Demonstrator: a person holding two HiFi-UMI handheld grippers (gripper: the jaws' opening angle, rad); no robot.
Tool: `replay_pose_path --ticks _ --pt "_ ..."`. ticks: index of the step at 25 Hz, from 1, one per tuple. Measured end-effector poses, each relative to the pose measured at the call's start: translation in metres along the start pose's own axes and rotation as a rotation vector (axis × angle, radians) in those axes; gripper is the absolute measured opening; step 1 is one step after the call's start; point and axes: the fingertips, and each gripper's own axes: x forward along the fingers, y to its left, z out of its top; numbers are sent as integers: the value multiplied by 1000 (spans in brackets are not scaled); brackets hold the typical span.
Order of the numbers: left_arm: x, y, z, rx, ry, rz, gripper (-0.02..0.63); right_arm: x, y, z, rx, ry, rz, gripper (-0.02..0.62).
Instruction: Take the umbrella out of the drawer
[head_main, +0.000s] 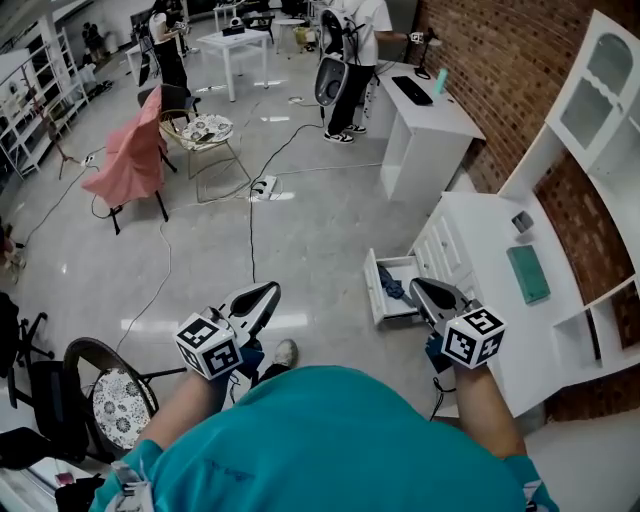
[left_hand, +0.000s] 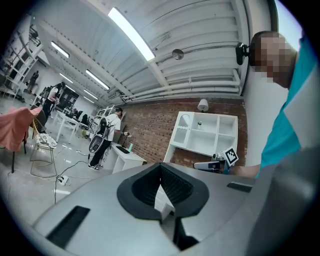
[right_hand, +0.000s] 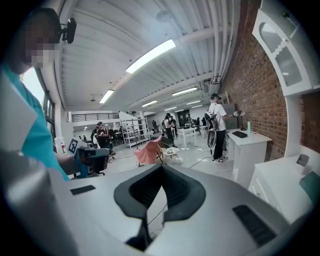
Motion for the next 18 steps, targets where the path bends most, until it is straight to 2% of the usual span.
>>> replay_pose_path --ticks 4,8,13,18 --pt "13 58 4 -22 0 4 12 56 -10 9 -14 18 6 21" --pt "39 133 24 -11 8 -19 12 130 -28 36 -30 -3 -3 21" --pt "71 230 74 18 38 -38 12 227 -46 82 -5 -32 -17 21" --pt "100 306 115 24 61 -51 12 304 -68 121 0 -50 -24 21"
